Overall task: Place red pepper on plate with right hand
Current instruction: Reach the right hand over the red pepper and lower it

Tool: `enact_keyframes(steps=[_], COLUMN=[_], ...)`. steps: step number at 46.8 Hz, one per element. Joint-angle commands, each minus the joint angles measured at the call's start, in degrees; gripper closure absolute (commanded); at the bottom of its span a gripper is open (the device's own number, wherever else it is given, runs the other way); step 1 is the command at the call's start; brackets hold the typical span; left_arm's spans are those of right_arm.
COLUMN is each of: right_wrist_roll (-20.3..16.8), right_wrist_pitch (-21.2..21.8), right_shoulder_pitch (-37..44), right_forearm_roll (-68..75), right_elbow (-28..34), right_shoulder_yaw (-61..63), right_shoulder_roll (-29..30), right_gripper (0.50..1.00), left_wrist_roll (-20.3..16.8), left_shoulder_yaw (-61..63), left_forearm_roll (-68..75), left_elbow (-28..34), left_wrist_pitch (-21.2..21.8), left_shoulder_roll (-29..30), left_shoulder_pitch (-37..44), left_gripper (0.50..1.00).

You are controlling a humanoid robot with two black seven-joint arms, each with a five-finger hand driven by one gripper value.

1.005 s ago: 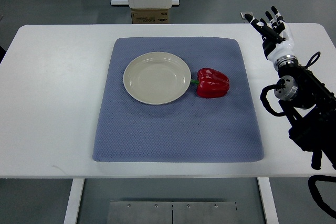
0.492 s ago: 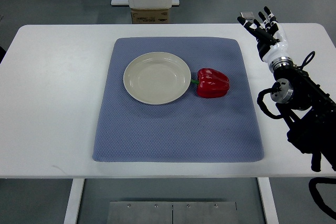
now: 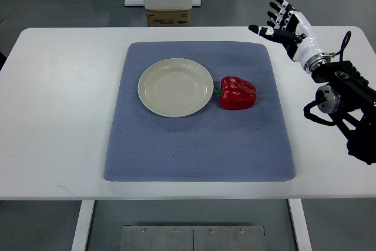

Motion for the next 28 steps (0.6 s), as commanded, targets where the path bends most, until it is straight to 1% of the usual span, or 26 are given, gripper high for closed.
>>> enact_keyframes(steps=[1,10,28], right_wrist_roll=[0.2,0.3,0.3], right_wrist_pitch=[0.7,3.0,3.1], right_shoulder_pitch=[1.0,4.4,11.5], right_forearm_roll=[-3.4,-8.7,-13.2], right_elbow=[0.8,3.3,4.1], right_shoulder_yaw=[-3.0,-10.7,-25.3], right_shoulder_roll=[-1.3,-4.4,-5.4], right_gripper=[0.511,0.511,0.511], left_wrist_roll=[0.0,0.0,0.0], left_shoulder_yaw=[0.0,0.0,0.0], left_forearm_roll=[0.1,0.0,0.0], left_elbow=[0.0,0.0,0.0], left_wrist_pitch=[0.0,0.0,0.0], left_shoulder_roll=[0.0,0.0,0.0], left_shoulder_pitch=[0.0,0.0,0.0], left_gripper=[0.500,0.500,0.500])
